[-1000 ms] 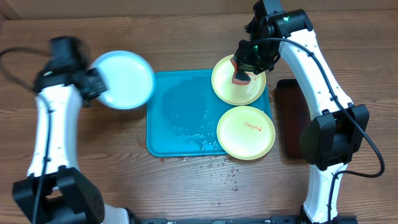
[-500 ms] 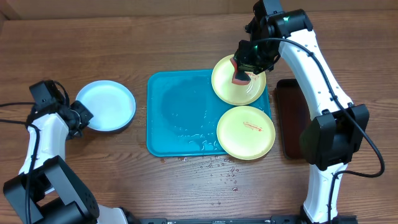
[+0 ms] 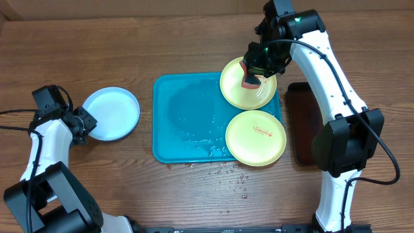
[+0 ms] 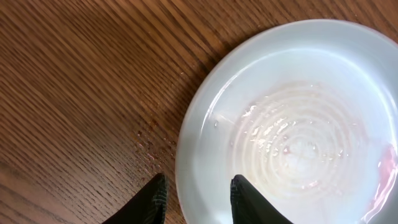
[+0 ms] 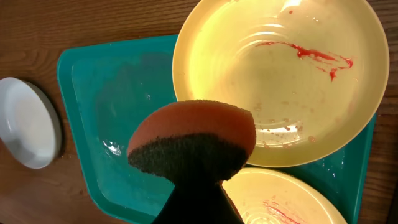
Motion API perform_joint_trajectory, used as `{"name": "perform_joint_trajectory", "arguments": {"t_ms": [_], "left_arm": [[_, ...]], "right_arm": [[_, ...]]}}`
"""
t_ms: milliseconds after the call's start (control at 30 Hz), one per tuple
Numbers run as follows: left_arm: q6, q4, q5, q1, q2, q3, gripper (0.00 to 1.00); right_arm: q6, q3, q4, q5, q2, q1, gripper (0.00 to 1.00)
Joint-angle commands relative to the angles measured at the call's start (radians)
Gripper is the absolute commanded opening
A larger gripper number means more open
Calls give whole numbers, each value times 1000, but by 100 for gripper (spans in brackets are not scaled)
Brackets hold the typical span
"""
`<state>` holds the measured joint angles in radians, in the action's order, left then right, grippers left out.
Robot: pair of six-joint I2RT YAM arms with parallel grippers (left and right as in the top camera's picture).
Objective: Clean dirty plates on tray and stack at the side
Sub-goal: 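Lift the white plate with the left gripper and set it left of the tray, then grip the top yellow plate with the left gripper and drag it to tray center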
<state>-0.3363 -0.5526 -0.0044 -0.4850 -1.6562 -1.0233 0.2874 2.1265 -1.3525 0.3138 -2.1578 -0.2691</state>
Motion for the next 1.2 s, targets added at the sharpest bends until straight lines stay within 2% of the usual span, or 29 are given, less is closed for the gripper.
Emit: {"name": "perform_joint_trajectory", "arguments": {"t_ms": [0,133,200,400,467,567,700,967,1067,1167], "left_arm": [[43,-8,26,2,9,-12,36],[143,-51,156,23,9,-91,36],[150,-88,204,49,9,-143,36],[159,-150,215,234,9,-262,31],[124,-146,215,317,9,-284,33],[39,-103,230,433,9,-301,42],[2,-61,242,563,-1,-388,43],[3,-257,241,736,-192,-735,46],[1,-292,241,790,-286,-788,46],[-46,-297,241,833,-356,-788,54]], "right_arm": [[-3,22,4,2,43,2,4],[-3,22,8,1,43,2,4],[-3,22,8,1,43,2,4],[1,22,6,2,43,12,4],[1,22,3,2,43,21,4],[9,22,-11,3,43,44,4],[12,22,-21,30,43,74,4],[11,22,-18,45,43,101,4],[11,22,-19,42,43,101,4],[11,22,-19,43,43,101,4]]}}
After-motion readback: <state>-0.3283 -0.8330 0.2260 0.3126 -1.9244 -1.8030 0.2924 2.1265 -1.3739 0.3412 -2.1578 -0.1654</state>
